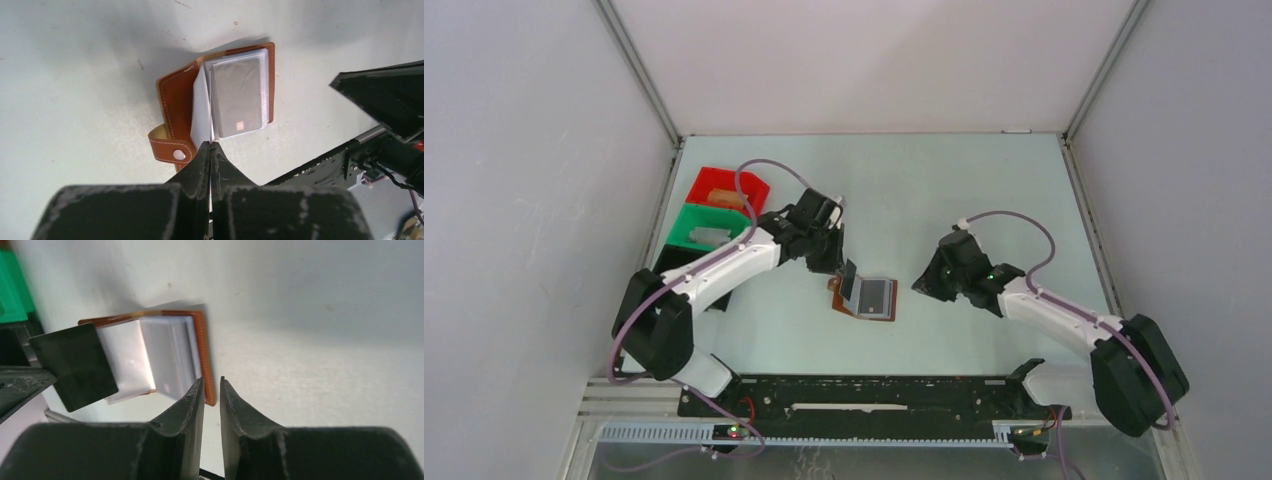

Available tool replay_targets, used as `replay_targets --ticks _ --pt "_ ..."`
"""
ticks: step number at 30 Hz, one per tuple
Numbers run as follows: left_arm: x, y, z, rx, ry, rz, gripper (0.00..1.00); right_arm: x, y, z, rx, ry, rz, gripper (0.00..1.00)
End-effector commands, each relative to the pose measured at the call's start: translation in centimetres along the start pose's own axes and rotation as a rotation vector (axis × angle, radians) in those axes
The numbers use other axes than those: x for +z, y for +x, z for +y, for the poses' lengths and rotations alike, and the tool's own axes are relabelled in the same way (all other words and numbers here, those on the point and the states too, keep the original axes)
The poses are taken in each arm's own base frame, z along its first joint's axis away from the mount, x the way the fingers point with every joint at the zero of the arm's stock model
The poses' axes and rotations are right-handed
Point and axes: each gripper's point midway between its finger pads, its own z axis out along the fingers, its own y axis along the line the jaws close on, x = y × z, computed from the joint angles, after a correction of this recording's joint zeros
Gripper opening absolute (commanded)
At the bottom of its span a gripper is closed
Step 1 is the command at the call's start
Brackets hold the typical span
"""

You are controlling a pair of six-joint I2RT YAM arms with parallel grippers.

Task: Take the credit cards out of the card holder
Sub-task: Remove the credit card from the card holder.

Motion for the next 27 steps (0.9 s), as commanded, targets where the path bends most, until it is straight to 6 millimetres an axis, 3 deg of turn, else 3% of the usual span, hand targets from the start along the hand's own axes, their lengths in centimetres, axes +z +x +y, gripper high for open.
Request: replay_targets --ticks 1,5,11,14,18,22,27 --pt "-2.3 -2.0 -0.1 0.048 -0.049 -0.072 0.00 -1.5 -1.8 -1.8 -0.008 0.041 -0.081 0.26" --pt "-2.6 -1.8 1.0 0.049 -0.131 -0.052 0.00 -1.5 -1.8 -2.3 -0.012 0.051 -0.082 0.26" --pt "-7.2 -3.6 0.5 0.041 -0.143 -0.187 0.00 -1.6 -1.6 -2.0 -0.006 0.027 -0.077 0.26" --pt "-8.1 -3.9 0.5 0.045 -0.151 -0.201 0.00 -1.4 -1.6 -1.9 -0.013 0.022 -0.074 0.26" --pt "-7.9 -3.3 -0.3 0.043 -0.106 -0.170 0.00 -1.1 -1.2 -1.7 -0.010 0.009 -0.050 0.25" --pt "-9.7 -3.4 -2.2 0.013 -0.006 -0.206 0.00 -1.2 -1.2 -1.8 -0.010 0.014 -0.050 0.25" --pt "-12.7 -4.2 -0.8 -0.023 -0.052 -0.294 0.00 -1.4 -1.3 -1.8 -0.014 0.017 -0.057 0.25"
